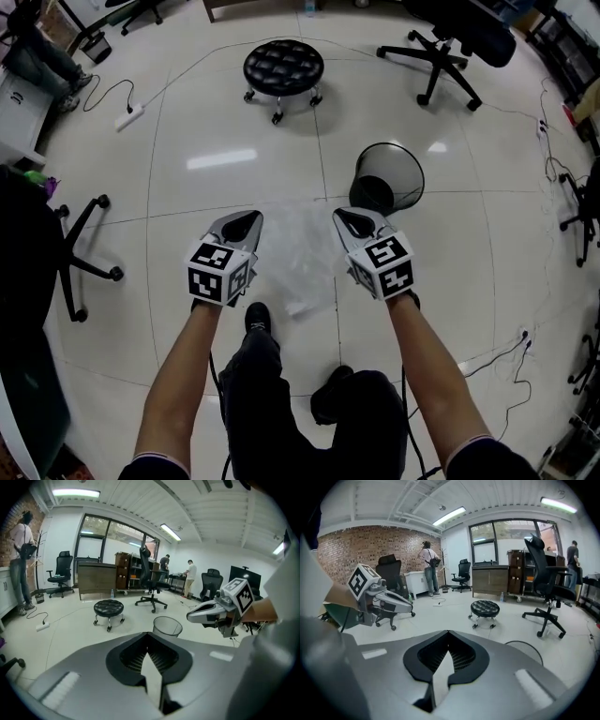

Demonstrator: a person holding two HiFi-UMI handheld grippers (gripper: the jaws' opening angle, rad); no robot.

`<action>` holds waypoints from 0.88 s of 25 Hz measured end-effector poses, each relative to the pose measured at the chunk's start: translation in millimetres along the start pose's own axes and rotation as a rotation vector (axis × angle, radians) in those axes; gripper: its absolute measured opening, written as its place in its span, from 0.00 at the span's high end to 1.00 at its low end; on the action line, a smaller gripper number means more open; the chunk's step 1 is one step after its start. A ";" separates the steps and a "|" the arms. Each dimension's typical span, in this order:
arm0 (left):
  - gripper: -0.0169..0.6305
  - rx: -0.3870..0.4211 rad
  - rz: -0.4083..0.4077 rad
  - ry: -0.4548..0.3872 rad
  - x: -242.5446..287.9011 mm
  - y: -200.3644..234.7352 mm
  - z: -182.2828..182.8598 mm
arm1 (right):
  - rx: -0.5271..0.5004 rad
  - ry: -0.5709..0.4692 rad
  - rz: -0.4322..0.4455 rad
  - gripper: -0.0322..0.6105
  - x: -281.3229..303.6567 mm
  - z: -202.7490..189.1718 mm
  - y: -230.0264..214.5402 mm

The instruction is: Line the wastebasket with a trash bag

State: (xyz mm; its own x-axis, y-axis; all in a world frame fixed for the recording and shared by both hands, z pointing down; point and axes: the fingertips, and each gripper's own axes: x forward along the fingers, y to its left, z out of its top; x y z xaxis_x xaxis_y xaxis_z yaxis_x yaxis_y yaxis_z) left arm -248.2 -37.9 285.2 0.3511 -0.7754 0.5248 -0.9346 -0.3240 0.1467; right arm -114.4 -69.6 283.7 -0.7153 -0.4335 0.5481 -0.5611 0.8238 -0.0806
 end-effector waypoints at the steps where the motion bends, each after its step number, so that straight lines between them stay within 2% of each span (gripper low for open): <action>1: 0.96 0.003 0.005 0.018 14.3 9.8 -17.1 | 0.008 0.009 0.001 0.95 15.0 -15.8 -5.2; 6: 0.95 -0.022 0.023 0.076 80.8 56.0 -89.9 | -0.008 0.082 -0.028 0.95 86.6 -92.0 -38.1; 10: 0.96 0.014 0.028 0.117 128.8 83.4 -138.1 | 0.011 0.081 -0.029 0.95 134.7 -130.5 -59.0; 13: 0.96 0.011 0.031 0.138 164.7 104.2 -173.6 | 0.033 0.091 -0.031 0.95 170.7 -158.6 -74.6; 18: 0.95 0.007 0.039 0.146 217.3 143.0 -208.5 | 0.046 0.130 -0.045 0.95 215.4 -199.1 -100.8; 22: 0.84 0.030 0.018 0.193 251.5 162.3 -229.5 | 0.074 0.132 -0.052 0.95 237.6 -216.1 -111.6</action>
State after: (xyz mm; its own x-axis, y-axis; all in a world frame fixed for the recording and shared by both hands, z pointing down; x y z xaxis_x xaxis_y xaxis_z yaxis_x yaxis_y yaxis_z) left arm -324.5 -161.1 633.4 0.3142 -0.6637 0.6789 -0.9376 -0.3292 0.1121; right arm -131.7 -185.6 602.8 -0.6258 -0.4192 0.6577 -0.6289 0.7700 -0.1076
